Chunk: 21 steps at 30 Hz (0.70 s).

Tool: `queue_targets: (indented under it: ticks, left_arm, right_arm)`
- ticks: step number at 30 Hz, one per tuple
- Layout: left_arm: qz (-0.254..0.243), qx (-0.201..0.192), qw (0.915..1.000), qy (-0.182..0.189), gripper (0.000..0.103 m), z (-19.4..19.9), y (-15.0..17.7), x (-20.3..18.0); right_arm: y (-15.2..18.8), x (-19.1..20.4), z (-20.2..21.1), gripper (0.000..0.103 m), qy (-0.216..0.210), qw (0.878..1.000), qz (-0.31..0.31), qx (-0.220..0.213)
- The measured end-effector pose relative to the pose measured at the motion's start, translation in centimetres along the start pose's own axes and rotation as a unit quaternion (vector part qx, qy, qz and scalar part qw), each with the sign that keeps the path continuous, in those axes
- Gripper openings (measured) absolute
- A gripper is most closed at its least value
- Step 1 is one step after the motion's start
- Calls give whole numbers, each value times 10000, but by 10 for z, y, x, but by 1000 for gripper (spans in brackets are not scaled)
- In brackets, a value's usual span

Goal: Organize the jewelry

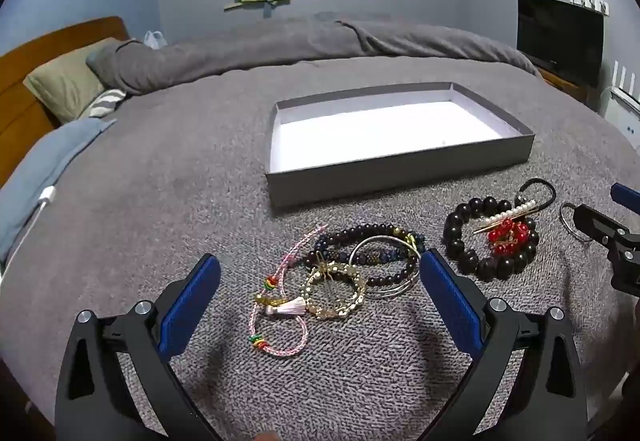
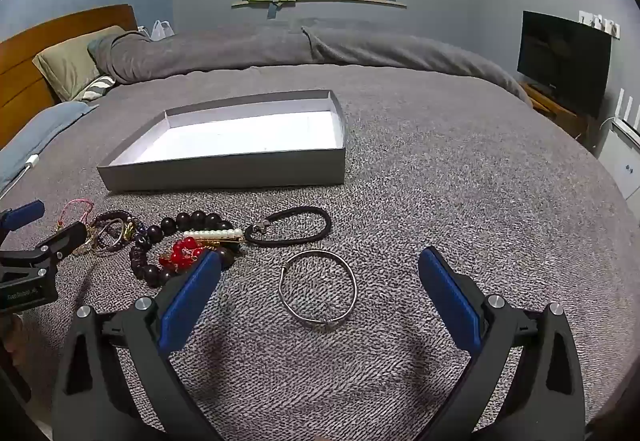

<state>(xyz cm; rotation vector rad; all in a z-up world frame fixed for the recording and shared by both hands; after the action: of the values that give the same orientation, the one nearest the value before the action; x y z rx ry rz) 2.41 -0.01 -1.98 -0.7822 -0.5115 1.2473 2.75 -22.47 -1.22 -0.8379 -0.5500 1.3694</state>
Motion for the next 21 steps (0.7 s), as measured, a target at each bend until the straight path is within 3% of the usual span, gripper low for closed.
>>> queue_targets:
  ticks: [10,21]
  left_arm:
    - [-71,-179,9998,-19,99,3,-4,2]
    - [-13,-73,10000,19,99,1,1,-2]
  right_arm:
    - [3,1,1,98,29,10000,80,-36]
    - [2,3,2,98,24,10000,78,-6]
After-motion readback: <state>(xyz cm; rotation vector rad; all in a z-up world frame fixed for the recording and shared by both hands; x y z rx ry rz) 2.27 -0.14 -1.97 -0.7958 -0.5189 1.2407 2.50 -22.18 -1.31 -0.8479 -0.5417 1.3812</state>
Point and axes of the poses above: each gripper's, at about its wrist camera, not at the fingertips, and z roughly against the way its jaws point, x to its left, y to its underside, the point moved 3 cm from there along -z, roughly the way its jaws point, and after that the axes turned 14 degrees about y, right-handed, at the moved point
